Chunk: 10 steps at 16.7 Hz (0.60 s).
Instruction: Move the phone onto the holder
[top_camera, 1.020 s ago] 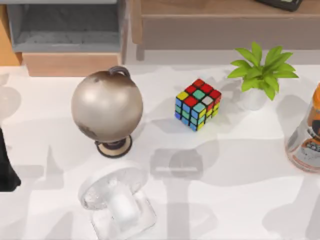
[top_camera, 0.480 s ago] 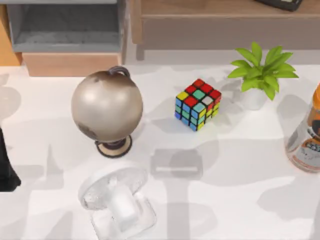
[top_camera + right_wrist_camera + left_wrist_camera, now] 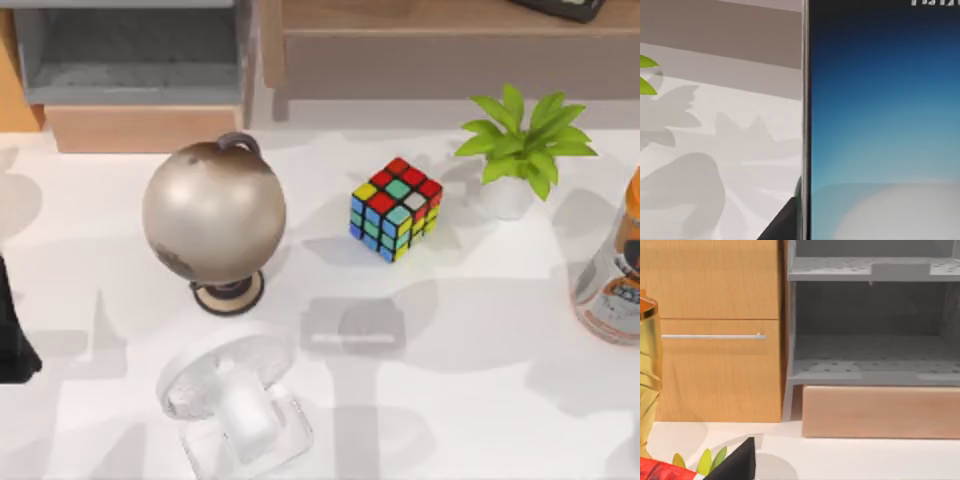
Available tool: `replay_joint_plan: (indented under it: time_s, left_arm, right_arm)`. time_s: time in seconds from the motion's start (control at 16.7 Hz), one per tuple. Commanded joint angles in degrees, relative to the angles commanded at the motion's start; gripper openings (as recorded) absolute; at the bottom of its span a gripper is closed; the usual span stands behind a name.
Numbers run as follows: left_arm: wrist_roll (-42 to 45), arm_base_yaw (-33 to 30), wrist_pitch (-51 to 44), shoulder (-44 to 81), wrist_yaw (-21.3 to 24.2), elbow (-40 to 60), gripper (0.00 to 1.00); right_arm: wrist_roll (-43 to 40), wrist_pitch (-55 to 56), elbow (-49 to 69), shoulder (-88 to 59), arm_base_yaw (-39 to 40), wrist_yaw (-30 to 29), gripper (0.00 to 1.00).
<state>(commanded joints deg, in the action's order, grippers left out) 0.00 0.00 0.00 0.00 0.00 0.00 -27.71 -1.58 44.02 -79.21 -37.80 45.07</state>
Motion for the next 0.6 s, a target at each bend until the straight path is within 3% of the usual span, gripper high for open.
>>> replay_joint_plan:
  time_s: [0.06, 0.6]
  left_arm:
    - [0.0, 0.0, 0.0, 0.0, 0.0, 0.0, 1.00]
    - [0.0, 0.0, 0.0, 0.0, 0.0, 0.0, 1.00]
  right_arm:
    - [0.0, 0.0, 0.0, 0.0, 0.0, 0.0, 0.00]
    - [0.0, 0.0, 0.0, 0.0, 0.0, 0.0, 0.68]
